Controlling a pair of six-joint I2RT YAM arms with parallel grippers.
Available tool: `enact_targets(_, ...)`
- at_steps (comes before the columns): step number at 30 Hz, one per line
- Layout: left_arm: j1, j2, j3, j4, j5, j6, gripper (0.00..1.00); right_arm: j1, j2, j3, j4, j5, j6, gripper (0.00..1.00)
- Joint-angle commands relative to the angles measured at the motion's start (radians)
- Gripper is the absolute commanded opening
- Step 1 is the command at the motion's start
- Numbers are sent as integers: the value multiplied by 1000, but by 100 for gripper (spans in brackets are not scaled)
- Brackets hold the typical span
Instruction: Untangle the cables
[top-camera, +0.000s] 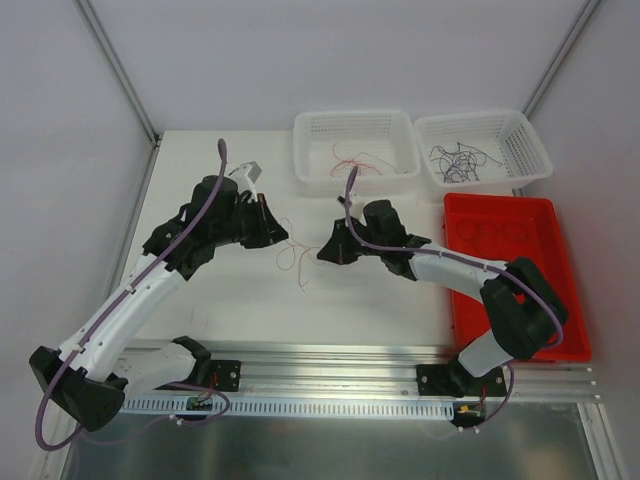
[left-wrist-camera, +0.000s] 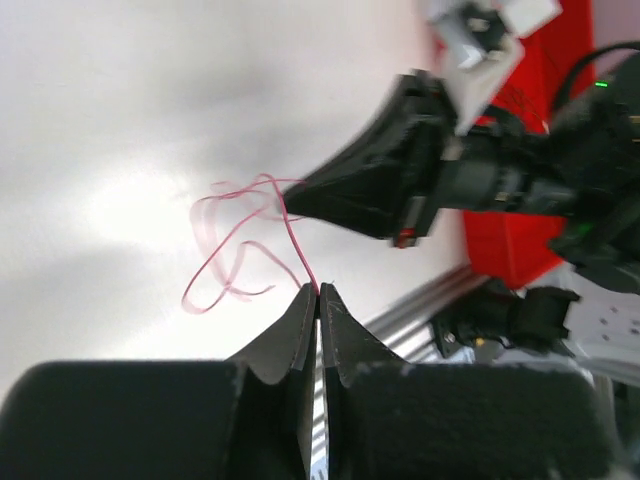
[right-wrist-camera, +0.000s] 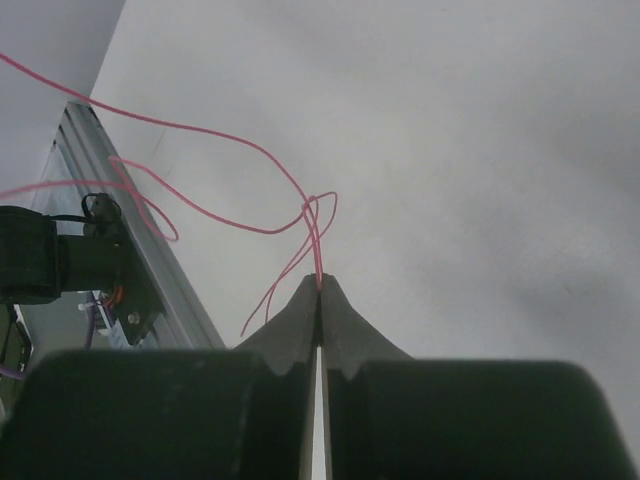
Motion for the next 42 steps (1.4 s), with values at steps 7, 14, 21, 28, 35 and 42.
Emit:
enact_targets(7, 160, -56, -130, -84, -258, -29, 0, -223, -415, -76, -298, 8, -177, 1)
enact_targets(14, 214, 7, -159, -84, -261, -6, 0, -338, -630, 80, -579, -76, -283, 1)
enact_targets(21, 216, 73, -116, -75, -151, 77, 0, -355, -636, 298, -696, -9, -280, 1)
enact_targets(28, 197, 77, -53, -41, 12, 263, 4, -377, -533, 458, -688, 74, -180, 1)
enact_targets(35, 196, 53, -67, -37, -11, 336, 34, -381, -397, 676, -717, 100, -195, 1)
enact_targets(42, 199, -19, -116, 17, -151, 389, 95, -398, -274, 881, -730, 108, -214, 1)
